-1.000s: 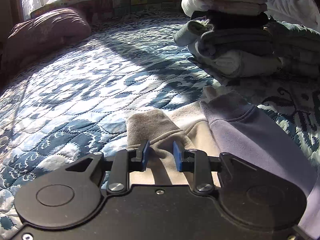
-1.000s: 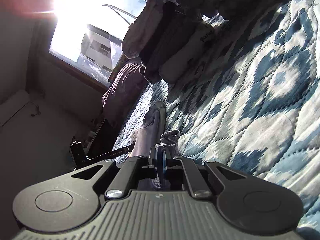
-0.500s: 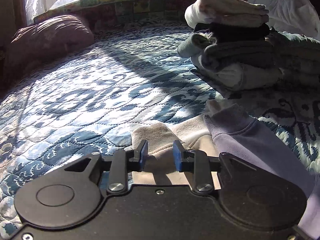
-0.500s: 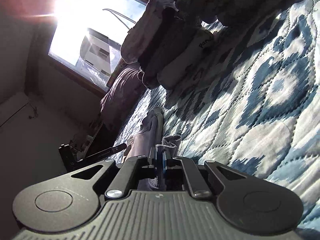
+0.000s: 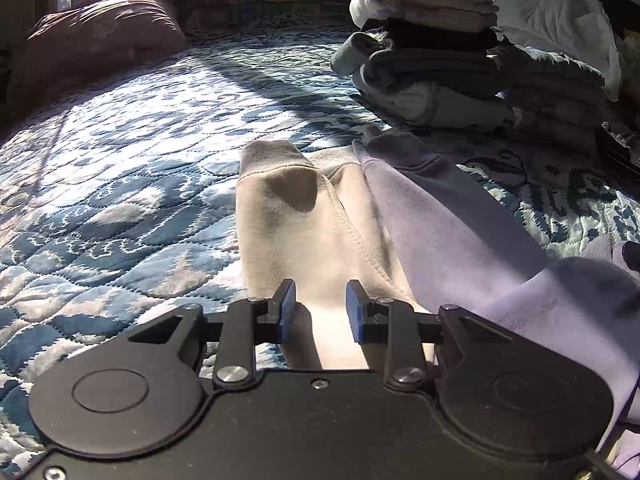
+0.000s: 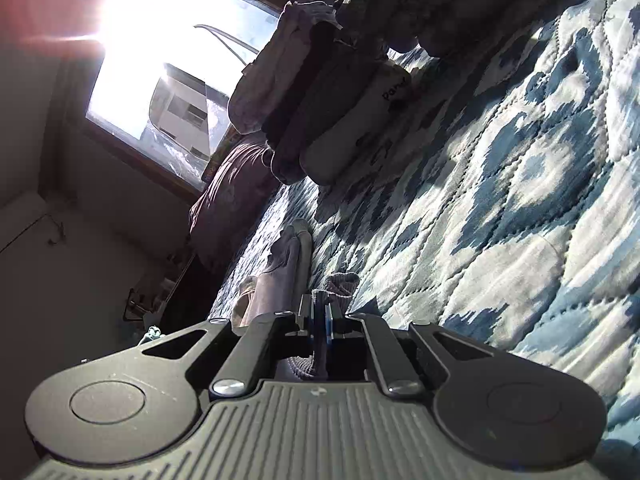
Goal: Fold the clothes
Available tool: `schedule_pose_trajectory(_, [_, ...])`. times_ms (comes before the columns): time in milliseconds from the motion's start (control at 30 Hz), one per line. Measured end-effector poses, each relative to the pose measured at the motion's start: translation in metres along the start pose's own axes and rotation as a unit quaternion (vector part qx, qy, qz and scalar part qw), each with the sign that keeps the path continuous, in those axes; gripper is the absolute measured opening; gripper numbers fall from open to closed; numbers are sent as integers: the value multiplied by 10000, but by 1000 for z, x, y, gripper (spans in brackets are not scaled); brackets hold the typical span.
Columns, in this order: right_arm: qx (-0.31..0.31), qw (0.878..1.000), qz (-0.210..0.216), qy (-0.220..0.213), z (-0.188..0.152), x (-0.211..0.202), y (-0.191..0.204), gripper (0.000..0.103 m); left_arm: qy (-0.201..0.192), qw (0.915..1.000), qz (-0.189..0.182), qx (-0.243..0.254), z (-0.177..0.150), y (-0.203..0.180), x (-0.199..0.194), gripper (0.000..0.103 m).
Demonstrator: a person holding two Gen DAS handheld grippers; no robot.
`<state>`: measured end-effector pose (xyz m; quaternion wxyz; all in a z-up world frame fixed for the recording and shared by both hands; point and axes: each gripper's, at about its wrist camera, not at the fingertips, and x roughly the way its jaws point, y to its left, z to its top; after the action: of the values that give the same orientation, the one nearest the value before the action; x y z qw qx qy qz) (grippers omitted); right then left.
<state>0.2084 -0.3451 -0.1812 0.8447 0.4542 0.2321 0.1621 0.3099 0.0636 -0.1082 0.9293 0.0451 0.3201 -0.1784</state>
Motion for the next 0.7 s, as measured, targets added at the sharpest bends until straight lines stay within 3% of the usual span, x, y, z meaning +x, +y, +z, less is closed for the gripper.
schedule_pose_trajectory(100, [-131, 9999, 4, -27, -2, 0, 4, 9, -265, 9993, -7, -251, -7, -5, -37, 26])
schedule_pose_trajectory(433, [-79, 9999, -129, -48, -4, 3, 2, 9, -436, 9970, 59, -639, -66, -27, -115, 26])
schedule_pose_trajectory(533, [-182, 9997, -142, -63, -4, 4, 5, 9, -334, 9963, -23, -793, -83, -35, -124, 23])
schedule_pose_trajectory(633, [-285, 9994, -155, -78, -5, 4, 8, 7, 196, 9986, 88, -486, -102, -54, -115, 23])
schedule_pose_trajectory(700, [-336, 9993, -145, -88, -4, 4, 11, 6, 29, 9987, 100, -501, -112, -61, -130, 23])
